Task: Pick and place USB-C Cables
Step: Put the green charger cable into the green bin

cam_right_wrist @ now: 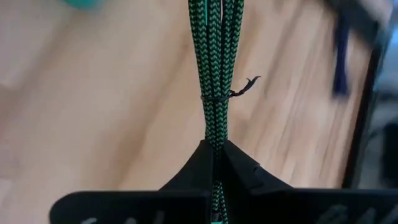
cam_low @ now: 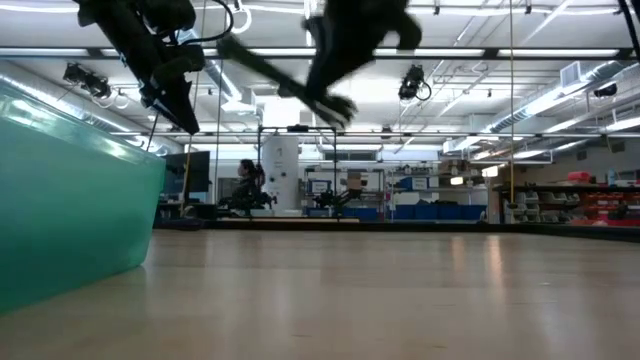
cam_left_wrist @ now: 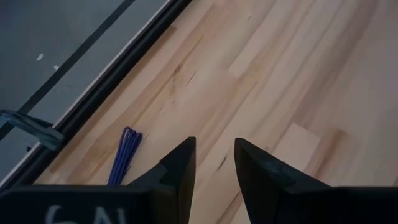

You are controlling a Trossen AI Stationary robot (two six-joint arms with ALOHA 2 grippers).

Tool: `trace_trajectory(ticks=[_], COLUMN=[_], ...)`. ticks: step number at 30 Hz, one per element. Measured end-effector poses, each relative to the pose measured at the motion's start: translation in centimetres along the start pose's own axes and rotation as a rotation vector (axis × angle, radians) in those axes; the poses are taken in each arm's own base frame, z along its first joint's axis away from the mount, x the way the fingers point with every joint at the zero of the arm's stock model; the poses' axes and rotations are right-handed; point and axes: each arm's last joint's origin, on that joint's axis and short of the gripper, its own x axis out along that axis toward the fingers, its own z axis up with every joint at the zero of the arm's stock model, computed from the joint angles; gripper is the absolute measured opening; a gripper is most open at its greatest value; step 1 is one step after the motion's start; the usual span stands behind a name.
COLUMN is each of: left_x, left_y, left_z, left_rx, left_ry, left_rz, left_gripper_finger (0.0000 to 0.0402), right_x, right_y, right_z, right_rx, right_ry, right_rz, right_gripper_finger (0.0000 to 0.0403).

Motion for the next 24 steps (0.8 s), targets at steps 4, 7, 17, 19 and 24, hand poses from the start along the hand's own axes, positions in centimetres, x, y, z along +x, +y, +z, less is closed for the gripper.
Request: trace_trajectory(ticks=[4,7,17,19,24], left_x=[0.0,0.0,0.0,0.0,0.0], left_y=[0.0,0.0,-0.1,-0.1,-0.2], left_z=[0.1,0.0,-0.4,-0.6,-0.8], left_rx=[-0.006,-0.006,-0.053,-0.057,-0.068], left_ry=[-0.005,0.000,0.038,0.059,0.083], left_rz=[-0.011,-0.011,-0.019,-0.019,-0.022], left_gripper_finger=[0.0119,0.0119,0.0119,0.0119,0.0119], right_x=[-2.7,-4.0,-0.4,0.4,2.6], right_y=[2.8,4.4,8.1,8.5,10.0], right_z=[4.2,6.0,10.7,12.0,14.3], right_rx=[-0.135,-0.220,-0.412,-0.445,-0.606], right_ry=[-0.198,-0.329,-0.418,-0.423,-0.401], right_rz=[-0.054,-0.039,-0.036,-0.036,-0.030], right_gripper_finger=[0.0014,0.0014,0.0014,0.0014,0.0014])
